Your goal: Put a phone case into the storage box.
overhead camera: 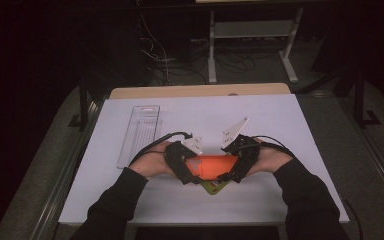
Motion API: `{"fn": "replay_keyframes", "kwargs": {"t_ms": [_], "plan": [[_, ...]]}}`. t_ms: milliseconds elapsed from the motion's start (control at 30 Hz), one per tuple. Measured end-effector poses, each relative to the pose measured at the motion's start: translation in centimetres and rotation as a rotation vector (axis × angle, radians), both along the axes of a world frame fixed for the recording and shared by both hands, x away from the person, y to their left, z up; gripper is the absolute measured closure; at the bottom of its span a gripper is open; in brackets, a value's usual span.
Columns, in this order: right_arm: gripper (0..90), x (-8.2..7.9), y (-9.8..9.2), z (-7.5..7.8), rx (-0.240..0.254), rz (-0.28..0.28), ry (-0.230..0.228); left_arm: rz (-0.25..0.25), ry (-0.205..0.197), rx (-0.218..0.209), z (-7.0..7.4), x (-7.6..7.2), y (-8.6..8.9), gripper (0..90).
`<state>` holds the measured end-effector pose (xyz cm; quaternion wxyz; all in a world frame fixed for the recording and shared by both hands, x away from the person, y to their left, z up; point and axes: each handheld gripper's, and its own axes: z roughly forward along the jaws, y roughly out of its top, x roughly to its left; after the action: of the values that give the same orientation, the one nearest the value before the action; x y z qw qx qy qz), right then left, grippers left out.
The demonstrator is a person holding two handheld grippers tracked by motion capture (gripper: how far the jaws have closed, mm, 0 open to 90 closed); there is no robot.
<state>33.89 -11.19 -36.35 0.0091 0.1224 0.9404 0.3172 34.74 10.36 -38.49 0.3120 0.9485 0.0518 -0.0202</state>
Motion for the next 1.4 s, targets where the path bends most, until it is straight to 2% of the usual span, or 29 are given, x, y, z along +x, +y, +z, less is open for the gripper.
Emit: {"fn": "replay_keyframes", "kwargs": {"t_ms": [67,133,200,267,367,533,600,633,767,800,833,867,967,1000,1033,1067,1133,1167,1233,1400], "plan": [[0.8,0.3,-0.6,0.0,0.023,-0.029,-0.010,0.028,0.001,-0.005,-0.1,0.1,0.2,15.9],[0.7,0.7,-1.0,-0.1,0.044,-0.039,-0.035,0.072,0.007,0.007,-0.1,0.2,0.4,15.9],[0.7,0.8,-1.4,0.0,0.046,-0.079,-0.033,0.107,0.014,0.004,-0.2,0.2,0.5,15.9],[0.3,0.9,-1.9,-0.1,0.055,-0.121,-0.052,0.146,0.007,0.002,-0.1,0.1,0.7,15.9],[0.3,0.8,-2.4,-0.3,0.079,-0.172,-0.052,0.195,-0.002,0.007,0.1,0.1,1.0,16.0],[0.0,0.3,-3.3,-0.8,0.135,-0.295,0.004,0.306,-0.008,-0.018,0.0,0.1,1.5,16.1],[0.0,0.2,-3.8,-1.1,0.142,-0.329,-0.001,0.312,-0.017,-0.010,0.1,0.0,1.6,16.1],[0.0,0.1,-4.1,-1.2,0.150,-0.342,-0.006,0.331,-0.019,-0.016,0.0,-0.1,1.5,16.1],[0.0,-0.4,-4.9,-2.0,0.171,-0.430,0.005,0.356,-0.012,-0.007,-0.1,-0.1,1.6,16.1],[0.0,-0.6,-5.1,-2.2,0.174,-0.443,0.010,0.352,-0.021,0.009,-0.1,0.0,1.7,16.1],[0.0,-0.8,-5.3,-2.5,0.183,-0.453,-0.005,0.367,-0.014,-0.005,-0.2,0.0,1.7,16.1],[0.0,-1.0,-5.5,-2.8,0.187,-0.459,-0.018,0.358,-0.017,0.002,-0.1,0.0,1.8,16.1],[0.0,-1.6,-5.7,-3.5,0.200,-0.519,-0.020,0.379,-0.013,0.005,0.0,0.0,1.9,16.1],[0.0,-1.6,-5.7,-3.7,0.198,-0.526,-0.036,0.400,-0.003,-0.015,-0.1,0.0,1.8,16.1],[0.0,-1.9,-5.7,-3.9,0.199,-0.552,-0.037,0.386,-0.013,0.005,0.1,0.1,2.0,16.1],[0.0,-2.1,-5.7,-4.2,0.205,-0.569,-0.056,0.397,-0.015,0.003,0.1,0.1,2.0,16.1],[0.0,-2.5,-5.6,-4.7,0.228,-0.609,-0.063,0.413,-0.004,0.003,0.0,0.2,1.9,16.1],[0.0,-2.8,-5.5,-5.1,0.218,-0.629,-0.068,0.417,-0.008,0.005,0.0,0.2,1.9,16.1],[0.0,-2.9,-5.3,-5.4,0.210,-0.641,-0.082,0.437,-0.001,0.006,0.0,0.2,1.9,16.1],[0.0,-3.0,-5.0,-5.8,0.206,-0.642,-0.109,0.430,-0.006,-0.004,0.2,0.2,2.0,16.1]]}}
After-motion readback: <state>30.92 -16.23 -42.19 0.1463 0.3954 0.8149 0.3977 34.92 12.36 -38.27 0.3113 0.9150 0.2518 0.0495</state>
